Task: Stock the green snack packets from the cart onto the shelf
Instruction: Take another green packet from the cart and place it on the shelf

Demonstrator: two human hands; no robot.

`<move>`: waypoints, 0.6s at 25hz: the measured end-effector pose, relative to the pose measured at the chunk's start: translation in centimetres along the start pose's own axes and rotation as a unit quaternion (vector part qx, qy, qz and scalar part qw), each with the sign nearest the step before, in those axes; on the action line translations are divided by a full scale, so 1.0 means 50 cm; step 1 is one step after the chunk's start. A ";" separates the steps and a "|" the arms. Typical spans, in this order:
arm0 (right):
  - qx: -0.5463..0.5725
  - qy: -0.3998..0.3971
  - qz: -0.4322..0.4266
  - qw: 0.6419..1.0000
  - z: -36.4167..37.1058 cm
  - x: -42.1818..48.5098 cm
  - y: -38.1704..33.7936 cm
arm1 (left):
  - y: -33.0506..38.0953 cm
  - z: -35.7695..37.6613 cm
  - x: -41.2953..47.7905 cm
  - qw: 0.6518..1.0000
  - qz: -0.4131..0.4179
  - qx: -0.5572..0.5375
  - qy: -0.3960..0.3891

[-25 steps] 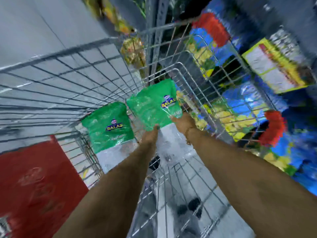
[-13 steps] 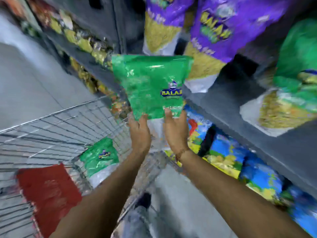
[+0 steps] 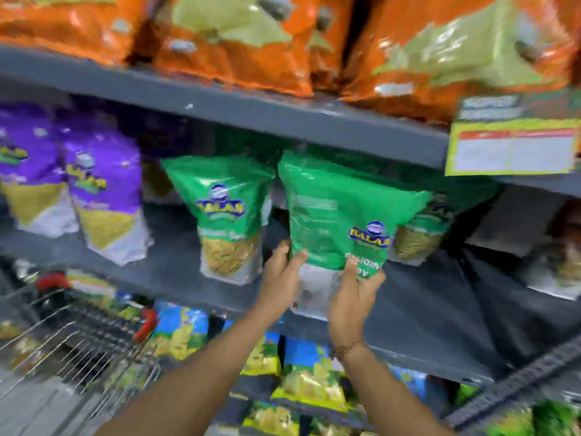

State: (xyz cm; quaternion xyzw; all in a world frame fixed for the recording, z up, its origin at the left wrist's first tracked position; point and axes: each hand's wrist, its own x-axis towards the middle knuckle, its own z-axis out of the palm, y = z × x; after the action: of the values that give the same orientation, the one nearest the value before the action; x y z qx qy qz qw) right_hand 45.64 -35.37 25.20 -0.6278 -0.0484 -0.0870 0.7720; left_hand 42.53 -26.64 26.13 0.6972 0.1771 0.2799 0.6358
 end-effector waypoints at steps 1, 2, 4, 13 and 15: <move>-0.026 -0.013 -0.001 1.000 -0.014 0.046 0.006 | -0.005 0.026 0.033 1.000 -0.004 0.012 -0.019; -0.065 -0.041 -0.008 0.997 -0.021 0.079 0.010 | -0.022 0.039 0.063 0.999 -0.021 0.022 -0.021; -0.182 -0.087 0.006 0.979 -0.030 0.128 0.035 | -0.054 0.058 0.096 0.998 -0.036 0.052 0.002; 0.010 0.036 0.210 0.977 -0.060 0.237 0.092 | -0.077 0.056 0.109 0.996 0.013 0.026 0.082; 0.007 0.061 0.172 0.983 -0.055 0.183 0.069 | -0.080 0.053 0.144 0.999 -0.019 0.028 -0.005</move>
State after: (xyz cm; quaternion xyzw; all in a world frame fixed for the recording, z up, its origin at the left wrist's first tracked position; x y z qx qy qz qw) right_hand 55.21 -38.08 23.00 -0.6151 0.1071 0.0089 0.7811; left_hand 50.21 -23.89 23.26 0.7127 0.1948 0.2586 0.6223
